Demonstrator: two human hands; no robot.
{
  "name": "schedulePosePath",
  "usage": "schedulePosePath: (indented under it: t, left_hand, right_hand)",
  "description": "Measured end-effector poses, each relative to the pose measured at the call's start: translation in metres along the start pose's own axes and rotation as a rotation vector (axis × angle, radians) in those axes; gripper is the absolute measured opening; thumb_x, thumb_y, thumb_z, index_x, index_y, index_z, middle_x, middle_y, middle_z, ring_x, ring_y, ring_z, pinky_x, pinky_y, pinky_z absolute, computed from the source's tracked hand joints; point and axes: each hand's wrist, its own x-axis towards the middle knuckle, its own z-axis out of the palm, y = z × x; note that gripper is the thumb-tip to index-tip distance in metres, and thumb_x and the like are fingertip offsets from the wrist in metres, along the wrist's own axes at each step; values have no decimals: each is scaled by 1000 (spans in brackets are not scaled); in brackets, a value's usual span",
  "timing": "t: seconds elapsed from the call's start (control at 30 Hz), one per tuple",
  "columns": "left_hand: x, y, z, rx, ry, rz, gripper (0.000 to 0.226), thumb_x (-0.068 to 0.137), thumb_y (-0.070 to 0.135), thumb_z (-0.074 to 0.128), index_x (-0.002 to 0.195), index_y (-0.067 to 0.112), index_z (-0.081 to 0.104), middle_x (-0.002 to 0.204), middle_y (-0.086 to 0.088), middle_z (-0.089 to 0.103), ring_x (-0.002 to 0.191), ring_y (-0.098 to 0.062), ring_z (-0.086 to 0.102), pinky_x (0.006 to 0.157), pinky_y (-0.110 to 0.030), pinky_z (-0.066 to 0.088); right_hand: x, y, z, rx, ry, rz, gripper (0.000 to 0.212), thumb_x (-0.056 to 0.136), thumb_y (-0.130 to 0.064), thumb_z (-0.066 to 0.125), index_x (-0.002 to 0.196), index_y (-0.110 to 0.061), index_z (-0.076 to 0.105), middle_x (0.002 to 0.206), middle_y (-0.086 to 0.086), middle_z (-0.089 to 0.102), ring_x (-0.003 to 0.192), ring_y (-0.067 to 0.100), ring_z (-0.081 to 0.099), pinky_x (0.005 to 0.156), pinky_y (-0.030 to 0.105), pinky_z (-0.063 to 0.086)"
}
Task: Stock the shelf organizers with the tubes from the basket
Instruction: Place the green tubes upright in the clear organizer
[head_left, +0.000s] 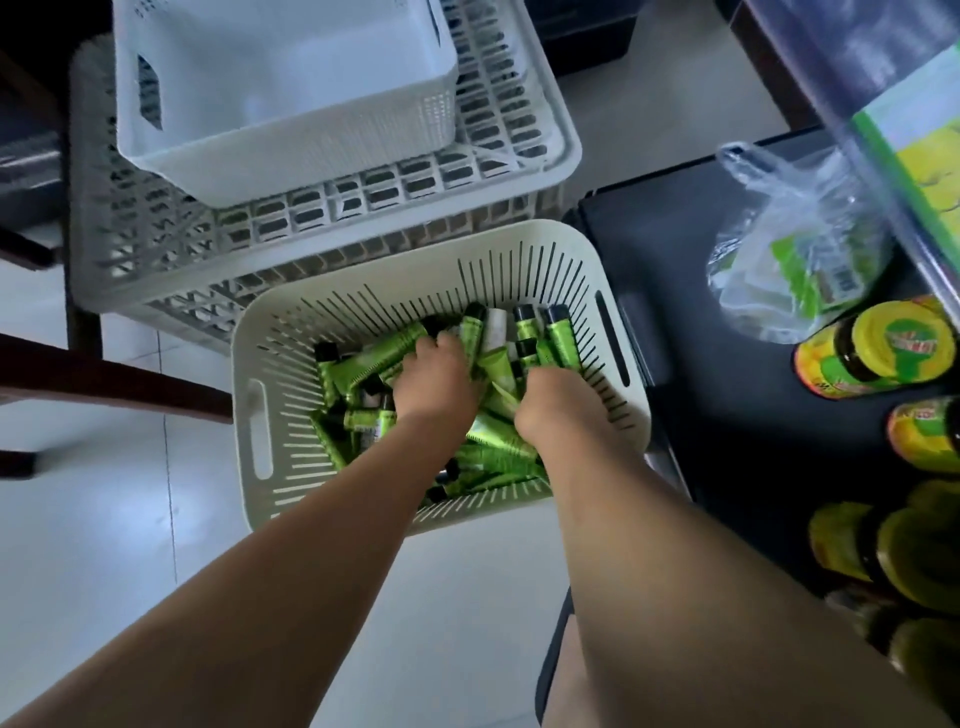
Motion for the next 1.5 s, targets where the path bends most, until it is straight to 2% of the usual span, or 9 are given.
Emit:
schedulePosePath:
  t: [0.17,0.33,0.43,0.6,0.77,0.87,1.0,1.17,1.5]
  left_hand:
    - [5,-5,-9,-198,-18,0,26,86,24,68,104,13,53,99,-11,60,87,-33,60,60,-33,40]
    - [-27,-22,-45,-799,-2,-172,13,87,24,63,100,25,62,72,-5,70,57,-22,62,50,-34,48]
    - [-62,-40,-74,-995,57,-176,20,85,17,73,104,22,70,82,-2,74,65,-20,70,56,-40,60]
    - [-108,-67,-121,-1034,179,-32,36,78,6,79,111,20,76,84,1,75,66,-20,69,57,-37,59]
    - [-155,-60,-180,-1171,208,150,14,80,8,84,83,19,76,64,7,71,57,-8,61,52,-23,50]
    - [-181,-46,-211,-1253,231,254,12,82,14,84,80,18,73,61,7,65,55,-9,54,54,-26,48]
    - [-216,-24,-250,-1372,239,411,10,85,20,82,93,16,76,83,-2,75,69,-7,64,68,-24,53]
    - [-259,23,-295,-1597,192,606,16,83,7,81,94,11,70,75,2,67,74,-14,62,73,-36,55]
    - [-384,166,-294,-1551,-149,1060,24,82,0,81,105,3,73,86,-2,74,80,-12,68,76,-28,55]
  right_hand:
    - [-9,1,2,27,-10,15,19,93,-3,55,108,-12,62,99,6,63,97,30,64,80,41,56]
    - [-24,14,-14,403,171,62,6,94,-21,63,99,-18,65,87,-4,59,69,13,53,56,23,36]
    - [-43,12,-32,715,201,78,18,85,-30,72,77,-16,64,74,-2,65,73,25,65,62,30,50]
    - [-94,10,-83,1202,93,27,11,91,-18,74,91,-21,64,105,6,71,100,23,69,92,42,58]
    - [-159,3,-135,1377,212,-41,14,94,-10,70,92,-18,59,103,9,71,95,21,70,94,41,57]
    - [-203,-7,-160,1533,279,-113,16,97,-4,65,89,-16,58,92,7,69,84,16,69,75,30,57]
    - [-259,-16,-190,1564,373,-274,9,96,-3,65,97,-12,63,99,10,73,88,18,73,72,28,60]
    - [-335,10,-217,1442,607,-414,9,95,-4,67,101,-9,65,96,10,75,90,22,74,80,34,63]
    - [-488,166,-214,1459,1062,-348,10,96,-6,67,104,-9,67,96,4,78,95,21,75,85,35,62]
